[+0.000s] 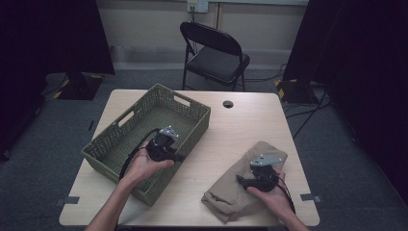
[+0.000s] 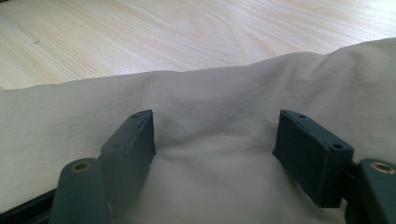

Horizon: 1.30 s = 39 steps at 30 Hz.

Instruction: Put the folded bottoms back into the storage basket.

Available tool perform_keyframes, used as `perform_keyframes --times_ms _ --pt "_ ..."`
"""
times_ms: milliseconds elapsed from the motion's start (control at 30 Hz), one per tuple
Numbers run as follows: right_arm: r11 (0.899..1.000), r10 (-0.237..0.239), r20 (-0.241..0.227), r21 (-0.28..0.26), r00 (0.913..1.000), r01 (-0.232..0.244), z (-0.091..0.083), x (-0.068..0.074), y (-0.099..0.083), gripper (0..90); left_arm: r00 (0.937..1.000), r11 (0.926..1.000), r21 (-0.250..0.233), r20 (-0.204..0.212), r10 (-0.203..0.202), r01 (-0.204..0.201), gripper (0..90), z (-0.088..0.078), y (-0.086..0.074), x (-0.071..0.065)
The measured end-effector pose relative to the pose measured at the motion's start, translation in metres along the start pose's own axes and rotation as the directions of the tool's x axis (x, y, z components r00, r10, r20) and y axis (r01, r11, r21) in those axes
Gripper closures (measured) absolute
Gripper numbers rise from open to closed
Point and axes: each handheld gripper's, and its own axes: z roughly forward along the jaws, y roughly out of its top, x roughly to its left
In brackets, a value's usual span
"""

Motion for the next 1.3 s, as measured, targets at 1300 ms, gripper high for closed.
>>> perform_keyframes --times_ms 1300 --pt "1.0 0.001 -0.002 -0.001 1.0 -0.001 0.0 0.0 0.0 27.6 0.9991 0.9978 0.051 0.013 0.041 -0.042 51.7 0.019 0.018 -0.036"
